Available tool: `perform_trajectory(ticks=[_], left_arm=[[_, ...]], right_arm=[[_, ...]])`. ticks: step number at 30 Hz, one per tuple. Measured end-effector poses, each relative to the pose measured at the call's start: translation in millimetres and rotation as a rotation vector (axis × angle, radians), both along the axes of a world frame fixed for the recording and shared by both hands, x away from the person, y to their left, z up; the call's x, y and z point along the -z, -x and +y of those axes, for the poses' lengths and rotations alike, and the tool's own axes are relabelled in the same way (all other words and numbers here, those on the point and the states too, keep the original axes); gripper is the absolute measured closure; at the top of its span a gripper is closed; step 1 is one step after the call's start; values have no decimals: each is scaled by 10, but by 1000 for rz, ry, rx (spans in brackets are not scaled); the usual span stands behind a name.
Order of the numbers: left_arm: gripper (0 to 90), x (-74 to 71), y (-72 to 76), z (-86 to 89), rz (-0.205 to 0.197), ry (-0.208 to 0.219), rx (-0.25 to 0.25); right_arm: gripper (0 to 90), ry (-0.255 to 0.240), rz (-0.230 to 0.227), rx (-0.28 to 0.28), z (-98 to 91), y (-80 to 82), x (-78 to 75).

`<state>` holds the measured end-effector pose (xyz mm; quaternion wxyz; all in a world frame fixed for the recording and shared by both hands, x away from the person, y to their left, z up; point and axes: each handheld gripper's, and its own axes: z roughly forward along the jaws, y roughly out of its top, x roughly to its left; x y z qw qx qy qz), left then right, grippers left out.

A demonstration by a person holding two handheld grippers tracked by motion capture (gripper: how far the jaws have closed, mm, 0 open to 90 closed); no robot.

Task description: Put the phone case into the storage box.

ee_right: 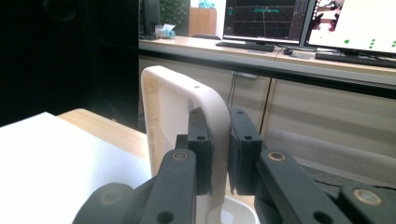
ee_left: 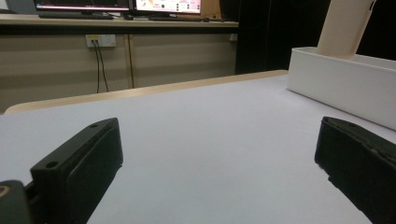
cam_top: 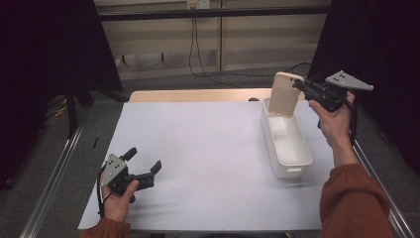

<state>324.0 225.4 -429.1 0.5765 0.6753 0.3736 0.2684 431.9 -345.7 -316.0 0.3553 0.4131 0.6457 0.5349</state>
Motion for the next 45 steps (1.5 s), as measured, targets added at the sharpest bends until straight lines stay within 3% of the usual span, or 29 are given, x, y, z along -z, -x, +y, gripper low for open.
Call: perform_trajectory(ticks=[11, 45], left_arm=[[11, 3, -6, -5, 0, 2, 4], [11, 8, -14, -4, 1, -7, 4]], right_arm=[[813, 23, 17, 2, 6, -72, 83], [813, 20, 50, 16, -23, -297, 347]])
